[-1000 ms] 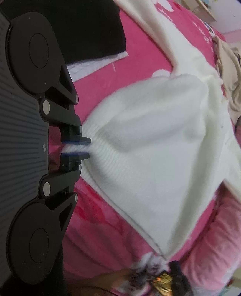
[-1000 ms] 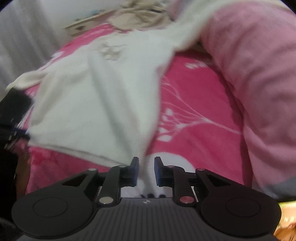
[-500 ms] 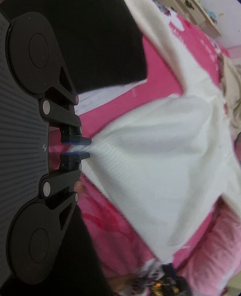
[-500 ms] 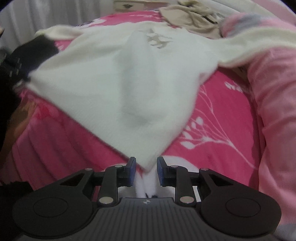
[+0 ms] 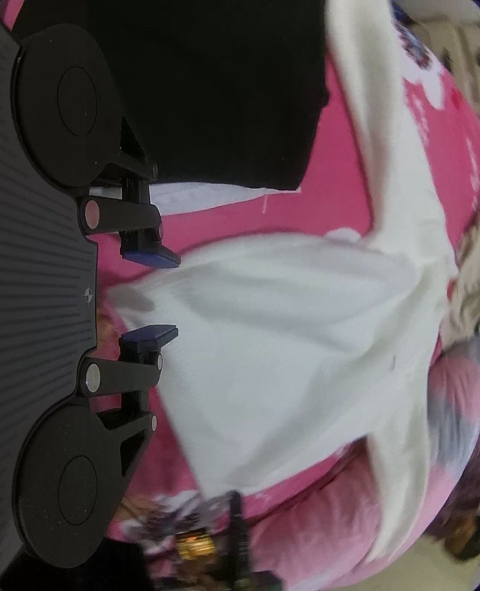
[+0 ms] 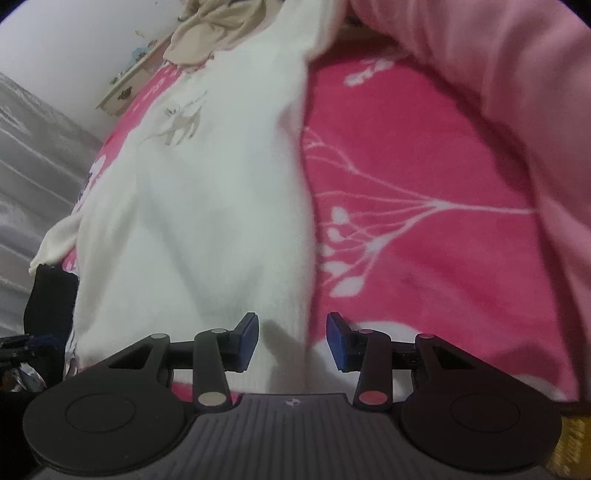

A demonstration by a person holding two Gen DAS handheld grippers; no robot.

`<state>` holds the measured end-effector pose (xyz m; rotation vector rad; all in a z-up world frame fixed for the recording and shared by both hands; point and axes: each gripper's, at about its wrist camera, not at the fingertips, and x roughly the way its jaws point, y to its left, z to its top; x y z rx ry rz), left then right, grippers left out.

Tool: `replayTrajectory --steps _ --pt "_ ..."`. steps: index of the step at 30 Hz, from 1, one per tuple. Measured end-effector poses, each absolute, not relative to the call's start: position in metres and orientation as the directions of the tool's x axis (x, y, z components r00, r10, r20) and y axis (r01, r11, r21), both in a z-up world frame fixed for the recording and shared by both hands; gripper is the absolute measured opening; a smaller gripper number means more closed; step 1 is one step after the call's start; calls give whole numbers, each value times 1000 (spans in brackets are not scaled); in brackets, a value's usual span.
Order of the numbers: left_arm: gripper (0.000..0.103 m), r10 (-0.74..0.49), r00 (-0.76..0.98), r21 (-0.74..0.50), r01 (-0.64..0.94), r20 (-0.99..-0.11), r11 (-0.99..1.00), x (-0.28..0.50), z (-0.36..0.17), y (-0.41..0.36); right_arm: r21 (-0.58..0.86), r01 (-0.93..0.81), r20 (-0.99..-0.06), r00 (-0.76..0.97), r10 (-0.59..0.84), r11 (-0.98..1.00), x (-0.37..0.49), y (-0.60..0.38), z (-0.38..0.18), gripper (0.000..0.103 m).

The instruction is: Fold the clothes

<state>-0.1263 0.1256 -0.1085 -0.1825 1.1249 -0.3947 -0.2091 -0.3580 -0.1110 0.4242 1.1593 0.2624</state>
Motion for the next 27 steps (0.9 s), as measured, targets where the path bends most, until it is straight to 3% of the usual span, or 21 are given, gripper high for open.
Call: replayTrajectory --steps 11,12,13,14,17,20,22,23,25,27 --pt "32 -390 235 -418 -84 -890 905 -112 -166 116 574 142 -794 338 505 806 -207 -361 -136 39" --pt "26 -388 238 -419 -94 -890 903 -112 -166 115 584 135 -788 331 519 800 -207 -359 -137 38" --pt "9 -394 240 -425 -92 -887 901 -113 -165 114 592 119 -783 319 535 797 -207 -356 -138 34" --pt "8 -417 243 -448 -86 -876 890 -113 -162 114 601 102 -778 303 551 793 -206 -353 -138 15" --pt "7 -492 341 -531 -26 -801 847 -102 -124 119 644 91 -746 294 597 760 -199 -352 -127 13" --pt "6 -563 535 -626 80 -630 776 -86 -44 138 704 -9 -633 443 634 710 -174 -361 -59 13" --pt "6 -593 650 -663 178 -476 727 -84 18 154 711 -129 -508 584 633 691 -164 -371 12 13" --pt "6 -596 671 -649 221 -440 728 -92 39 157 702 -193 -435 646 627 685 -165 -376 49 13" --pt "6 -605 688 -617 286 -400 733 -110 68 159 675 -282 -340 701 627 682 -179 -382 94 12" --pt "6 -619 646 -617 279 -446 736 -130 59 156 639 -311 -337 709 620 703 -198 -381 111 12"
